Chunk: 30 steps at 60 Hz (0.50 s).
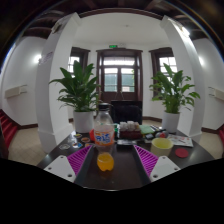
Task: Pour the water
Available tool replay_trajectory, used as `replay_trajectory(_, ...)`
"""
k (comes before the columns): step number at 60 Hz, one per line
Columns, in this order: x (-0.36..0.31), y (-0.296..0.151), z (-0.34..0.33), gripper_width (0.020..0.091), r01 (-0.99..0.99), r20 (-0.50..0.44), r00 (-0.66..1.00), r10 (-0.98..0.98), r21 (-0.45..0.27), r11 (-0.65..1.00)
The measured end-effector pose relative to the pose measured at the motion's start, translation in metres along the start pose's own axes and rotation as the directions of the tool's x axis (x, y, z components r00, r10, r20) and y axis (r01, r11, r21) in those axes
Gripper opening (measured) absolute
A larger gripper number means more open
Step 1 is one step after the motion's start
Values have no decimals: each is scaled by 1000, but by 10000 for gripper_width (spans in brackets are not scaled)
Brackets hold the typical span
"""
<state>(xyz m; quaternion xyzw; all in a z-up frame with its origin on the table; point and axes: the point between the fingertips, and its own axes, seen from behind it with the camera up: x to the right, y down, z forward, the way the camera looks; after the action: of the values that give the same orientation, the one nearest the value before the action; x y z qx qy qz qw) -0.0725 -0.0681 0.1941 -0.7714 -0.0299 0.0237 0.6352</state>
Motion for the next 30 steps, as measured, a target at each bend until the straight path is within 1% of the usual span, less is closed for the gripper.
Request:
replay_trajectory(5, -8, -17, 18, 799, 1, 43, 999, -2, 22, 1000)
replay_trajectory(9, -7, -31, 34, 797, 6, 59, 998, -9, 44, 999)
replay_trajectory(20, 12, -52, 77, 798, -9, 57, 998, 8, 31, 999)
replay_trajectory(27, 25, -60, 106, 801, -4, 50, 999, 3, 22, 1000)
replay_trajectory(30, 26, -58, 117, 792, -17, 50, 999, 16, 10, 1000)
